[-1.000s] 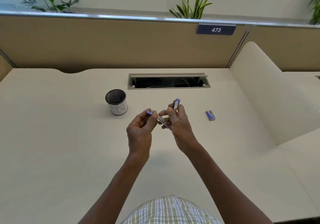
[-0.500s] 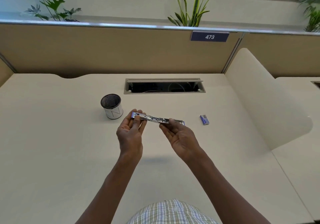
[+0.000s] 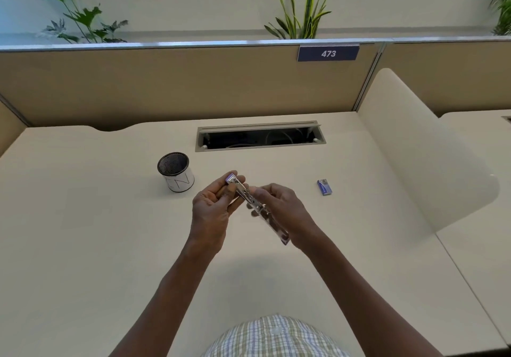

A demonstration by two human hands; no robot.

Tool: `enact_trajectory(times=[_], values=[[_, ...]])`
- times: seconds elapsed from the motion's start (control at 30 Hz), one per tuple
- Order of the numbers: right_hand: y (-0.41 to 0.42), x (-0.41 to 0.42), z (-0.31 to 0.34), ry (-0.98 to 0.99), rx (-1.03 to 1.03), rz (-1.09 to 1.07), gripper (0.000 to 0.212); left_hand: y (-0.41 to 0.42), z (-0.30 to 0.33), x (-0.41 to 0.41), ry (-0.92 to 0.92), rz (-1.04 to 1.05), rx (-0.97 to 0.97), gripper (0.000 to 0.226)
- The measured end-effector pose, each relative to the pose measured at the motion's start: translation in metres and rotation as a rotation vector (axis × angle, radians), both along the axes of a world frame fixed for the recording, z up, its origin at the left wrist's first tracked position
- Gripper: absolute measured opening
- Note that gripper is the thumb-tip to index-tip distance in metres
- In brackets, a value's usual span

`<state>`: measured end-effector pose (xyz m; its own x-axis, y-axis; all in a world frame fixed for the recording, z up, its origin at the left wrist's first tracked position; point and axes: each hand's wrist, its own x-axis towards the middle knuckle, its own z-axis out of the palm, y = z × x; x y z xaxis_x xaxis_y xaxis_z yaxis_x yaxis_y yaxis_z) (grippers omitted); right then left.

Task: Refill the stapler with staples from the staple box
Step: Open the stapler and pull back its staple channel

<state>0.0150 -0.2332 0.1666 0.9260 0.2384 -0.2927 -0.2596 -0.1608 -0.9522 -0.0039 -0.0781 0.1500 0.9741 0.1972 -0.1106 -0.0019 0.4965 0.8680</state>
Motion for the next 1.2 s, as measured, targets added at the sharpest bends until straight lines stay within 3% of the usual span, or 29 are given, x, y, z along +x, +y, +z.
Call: enact_trajectory(times=[0.1,0.27,0.47,0.67,0.97,1.2], values=[[0.009,0.003,0.008,0.075,0.103,0.02,0.046,-0.005,0.002,0.0,0.005,-0.05,0.031,0.026],[0.013,0.01,0.009,0.106,0.09,-0.051,0.06,-0.007,0.005,0.007,0.003,-0.026,0.108,0.027],[0.019,0.012,0.006,0.142,0.093,-0.07,0.055,-0.007,-0.001,0.007,0.029,0.01,0.133,0.027],[0.02,0.017,0.001,0.204,0.129,-0.061,0.032,-0.009,-0.004,0.008,0.044,0.031,0.105,0.031],[0.021,0.016,-0.007,0.216,0.158,-0.062,0.031,-0.011,-0.011,0.009,0.084,0.03,0.047,0.022],[0.019,0.011,-0.009,0.153,0.255,0.018,0.008,-0.003,-0.019,0.012,0.156,0.069,-0.011,0.021]])
